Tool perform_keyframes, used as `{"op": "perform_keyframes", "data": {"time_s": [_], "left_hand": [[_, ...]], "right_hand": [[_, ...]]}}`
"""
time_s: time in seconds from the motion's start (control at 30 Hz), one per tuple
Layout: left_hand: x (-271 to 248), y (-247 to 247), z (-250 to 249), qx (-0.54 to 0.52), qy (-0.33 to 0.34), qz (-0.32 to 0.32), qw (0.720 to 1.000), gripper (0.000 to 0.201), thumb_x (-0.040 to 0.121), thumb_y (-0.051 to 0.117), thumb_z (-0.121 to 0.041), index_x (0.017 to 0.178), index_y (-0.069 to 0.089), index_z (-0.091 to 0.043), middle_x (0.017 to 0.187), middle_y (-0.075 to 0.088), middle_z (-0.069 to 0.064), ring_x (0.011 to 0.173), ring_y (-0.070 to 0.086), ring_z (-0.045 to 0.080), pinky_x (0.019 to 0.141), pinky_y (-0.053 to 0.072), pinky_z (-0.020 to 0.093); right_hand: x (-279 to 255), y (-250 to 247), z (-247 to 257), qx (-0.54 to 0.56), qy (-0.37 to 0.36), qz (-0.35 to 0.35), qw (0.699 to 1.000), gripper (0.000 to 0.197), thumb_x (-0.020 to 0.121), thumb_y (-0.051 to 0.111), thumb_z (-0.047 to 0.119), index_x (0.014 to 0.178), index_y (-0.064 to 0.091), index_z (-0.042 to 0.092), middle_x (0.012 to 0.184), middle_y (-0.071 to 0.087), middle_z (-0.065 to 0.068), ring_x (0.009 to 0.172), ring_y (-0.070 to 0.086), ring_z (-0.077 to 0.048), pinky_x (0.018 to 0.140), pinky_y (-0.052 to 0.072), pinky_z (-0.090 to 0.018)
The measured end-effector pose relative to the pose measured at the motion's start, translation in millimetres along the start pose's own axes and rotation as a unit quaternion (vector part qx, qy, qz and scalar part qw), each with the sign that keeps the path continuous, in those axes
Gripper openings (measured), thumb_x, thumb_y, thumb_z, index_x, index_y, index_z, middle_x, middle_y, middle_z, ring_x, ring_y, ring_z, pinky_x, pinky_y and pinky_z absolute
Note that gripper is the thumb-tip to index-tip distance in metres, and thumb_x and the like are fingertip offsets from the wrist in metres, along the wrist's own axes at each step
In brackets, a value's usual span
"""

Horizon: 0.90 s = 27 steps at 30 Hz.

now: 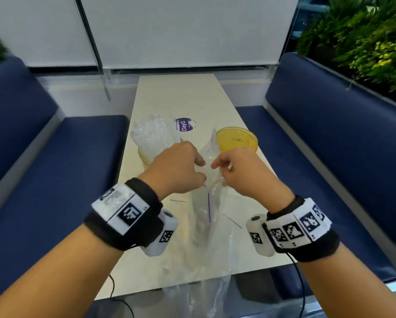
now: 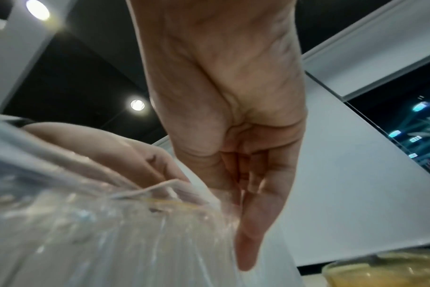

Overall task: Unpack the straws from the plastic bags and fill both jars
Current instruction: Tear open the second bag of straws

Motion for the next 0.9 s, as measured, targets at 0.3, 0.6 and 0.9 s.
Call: {"op": "perform_keyframes", "data": {"time_s": [0.3, 0.6, 0.9], "left_hand": [[5.8, -4.1, 7.3, 0.004, -0.042, -0.023, 0.999, 0.061, 0.084, 0.056, -0.003, 0.141, 0.056, -0.025, 0.145, 0.053, 0.0, 0.13, 0.053, 0.028, 0.103, 0.047, 0.04], [-8.8, -14.5, 27.1, 0.018, -0.056, 0.019, 0.998, 0.064, 0.088, 0.055, -0.009, 0.148, 0.045, -0.029, 0.151, 0.047, -0.005, 0.133, 0.05, 0.024, 0.103, 0.046, 0.038], [-6.6, -7.0, 36.1, -0.122, -0.03, 0.023, 0.992, 0.066, 0.089, 0.063, -0.011, 0.151, 0.041, -0.021, 0.153, 0.045, -0.006, 0.125, 0.057, 0.027, 0.096, 0.045, 0.03]], "right_hand": [[10.3, -16.1, 3.6, -0.219, 0.074, -0.064, 0.971, 0.026, 0.093, 0.06, 0.009, 0.113, 0.07, 0.021, 0.1, 0.063, -0.002, 0.08, 0.051, -0.02, 0.067, 0.04, -0.03], [7.9, -34.4, -26.4, -0.223, 0.112, -0.064, 0.966, 0.041, 0.091, 0.06, 0.007, 0.126, 0.063, 0.029, 0.112, 0.06, -0.005, 0.089, 0.058, -0.025, 0.065, 0.041, -0.032], [18.9, -38.0, -21.3, -0.224, 0.029, -0.162, 0.961, 0.011, 0.091, 0.064, 0.021, 0.093, 0.075, 0.02, 0.097, 0.064, 0.0, 0.083, 0.061, -0.021, 0.062, 0.048, -0.031]]}}
Point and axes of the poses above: each hand's wrist, its own x-axis towards the middle knuckle, its own y-axis out of the palm, z = x × y, the point moved 3 cm from there along x, towards the middle knuckle
